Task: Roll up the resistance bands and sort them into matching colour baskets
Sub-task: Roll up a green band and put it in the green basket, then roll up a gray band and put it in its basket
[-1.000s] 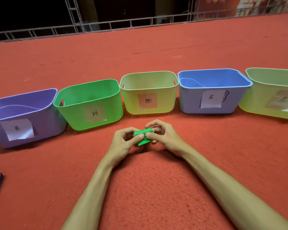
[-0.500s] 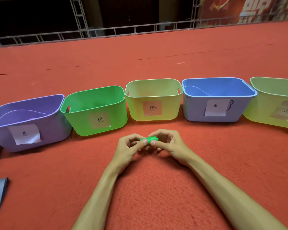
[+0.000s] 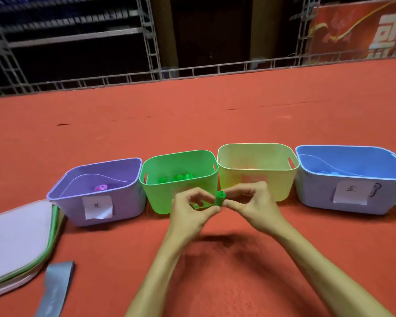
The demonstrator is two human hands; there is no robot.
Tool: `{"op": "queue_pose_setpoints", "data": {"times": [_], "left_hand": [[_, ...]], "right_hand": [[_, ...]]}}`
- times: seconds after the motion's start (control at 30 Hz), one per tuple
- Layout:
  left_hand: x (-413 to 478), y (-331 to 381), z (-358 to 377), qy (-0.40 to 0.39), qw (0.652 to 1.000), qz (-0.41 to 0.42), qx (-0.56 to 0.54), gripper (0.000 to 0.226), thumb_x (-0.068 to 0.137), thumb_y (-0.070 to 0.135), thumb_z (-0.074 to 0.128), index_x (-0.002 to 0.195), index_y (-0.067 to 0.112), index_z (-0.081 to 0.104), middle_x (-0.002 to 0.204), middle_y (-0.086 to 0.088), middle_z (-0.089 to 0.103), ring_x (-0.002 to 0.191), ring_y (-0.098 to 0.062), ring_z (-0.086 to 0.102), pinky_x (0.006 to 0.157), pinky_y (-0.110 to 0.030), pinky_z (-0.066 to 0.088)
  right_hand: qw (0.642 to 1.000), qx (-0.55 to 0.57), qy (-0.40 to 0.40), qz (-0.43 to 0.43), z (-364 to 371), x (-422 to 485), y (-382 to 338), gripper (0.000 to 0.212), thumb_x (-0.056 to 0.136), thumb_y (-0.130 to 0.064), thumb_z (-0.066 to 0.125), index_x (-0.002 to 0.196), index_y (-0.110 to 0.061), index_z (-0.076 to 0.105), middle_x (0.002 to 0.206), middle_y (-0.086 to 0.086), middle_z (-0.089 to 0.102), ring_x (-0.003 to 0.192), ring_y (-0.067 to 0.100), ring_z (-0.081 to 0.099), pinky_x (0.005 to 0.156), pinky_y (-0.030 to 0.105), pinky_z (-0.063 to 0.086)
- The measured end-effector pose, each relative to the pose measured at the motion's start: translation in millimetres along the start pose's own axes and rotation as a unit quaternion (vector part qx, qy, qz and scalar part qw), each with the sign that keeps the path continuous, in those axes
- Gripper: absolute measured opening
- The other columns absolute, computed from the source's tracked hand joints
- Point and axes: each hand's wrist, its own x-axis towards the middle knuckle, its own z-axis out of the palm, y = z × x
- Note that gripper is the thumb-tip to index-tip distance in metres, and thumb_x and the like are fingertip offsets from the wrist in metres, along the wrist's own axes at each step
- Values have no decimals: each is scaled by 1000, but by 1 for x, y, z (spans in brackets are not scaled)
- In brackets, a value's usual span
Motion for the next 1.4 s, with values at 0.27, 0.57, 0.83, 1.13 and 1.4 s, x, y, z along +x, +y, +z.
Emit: {"op": "queue_pose_setpoints", "data": {"times": [0.27, 0.57, 0.83, 1.13, 1.4], "left_hand": [[103, 20, -76, 43, 984, -24, 169, 20, 66, 38, 92, 79, 28, 80, 73, 17, 76, 72, -5, 71, 71, -33, 59], [182, -43, -62, -99, 935, -125, 317, 23, 66, 40, 95, 64, 25, 77, 70, 5, 76, 77, -16, 73, 78, -42, 62], [200, -85, -43, -220, 881, -141, 395, 14, 77, 32, 81, 78, 18, 77, 81, -3, 74, 84, -27, 70, 78, -39, 60], [198, -95, -39, -253, 879, -135, 382, 18, 87, 24, 77, 100, 14, 80, 102, -6, 77, 97, -26, 70, 84, -35, 56], [160, -34, -108, -117, 938, -73, 317, 12, 82, 33, 85, 87, 22, 84, 78, 4, 78, 75, -9, 70, 73, -29, 55]], "right_hand": [[982, -170, -52, -60, 42, 139, -52, 14, 74, -13, 89, 86, -16, 83, 78, -3, 79, 72, 5, 74, 69, 26, 60], [927, -337, -159, 49, 76, 202, -1, 23, 68, -20, 95, 84, -10, 81, 85, 7, 79, 81, 17, 73, 70, 30, 56], [835, -479, -254, 92, 111, 212, 21, 31, 74, -16, 82, 68, -11, 52, 72, 8, 54, 74, 30, 59, 57, 32, 43], [814, -486, -291, 129, 116, 206, 29, 33, 85, -24, 79, 83, -13, 48, 85, 3, 53, 105, 34, 65, 75, 35, 46], [851, -482, -168, 119, 98, 192, -23, 34, 76, -17, 87, 82, -10, 53, 98, 15, 67, 74, 30, 70, 66, 34, 57]]}}
